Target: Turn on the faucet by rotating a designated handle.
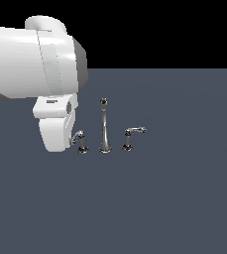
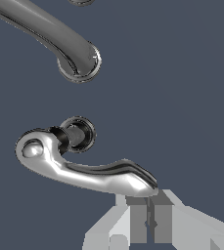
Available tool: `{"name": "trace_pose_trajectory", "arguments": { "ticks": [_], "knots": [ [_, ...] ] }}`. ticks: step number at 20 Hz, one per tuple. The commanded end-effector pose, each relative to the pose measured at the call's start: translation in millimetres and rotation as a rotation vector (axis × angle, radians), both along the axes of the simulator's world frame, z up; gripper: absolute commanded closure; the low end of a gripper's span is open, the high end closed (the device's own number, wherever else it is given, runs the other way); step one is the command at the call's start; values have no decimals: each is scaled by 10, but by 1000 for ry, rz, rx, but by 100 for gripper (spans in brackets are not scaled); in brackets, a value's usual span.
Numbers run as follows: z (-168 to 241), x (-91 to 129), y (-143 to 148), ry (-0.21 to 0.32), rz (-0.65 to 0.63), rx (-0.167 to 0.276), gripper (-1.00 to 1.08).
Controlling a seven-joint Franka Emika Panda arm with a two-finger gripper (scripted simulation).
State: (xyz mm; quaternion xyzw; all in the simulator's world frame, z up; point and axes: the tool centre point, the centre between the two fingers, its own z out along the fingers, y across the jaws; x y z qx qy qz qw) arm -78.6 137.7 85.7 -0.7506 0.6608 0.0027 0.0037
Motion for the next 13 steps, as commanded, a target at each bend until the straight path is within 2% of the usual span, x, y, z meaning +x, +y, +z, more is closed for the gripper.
{"name": "trace_pose_trajectory", "arguments": {
  "ticks": [1,2,12,13],
  "knots": [
    [1,19,-267,1,-39,-9,108],
    [0,-11,-26,0,0,0,108],
    [1,211,-689,1,-37,-9,108],
    [1,211,-689,1,-37,-9,108]
  ]
}}
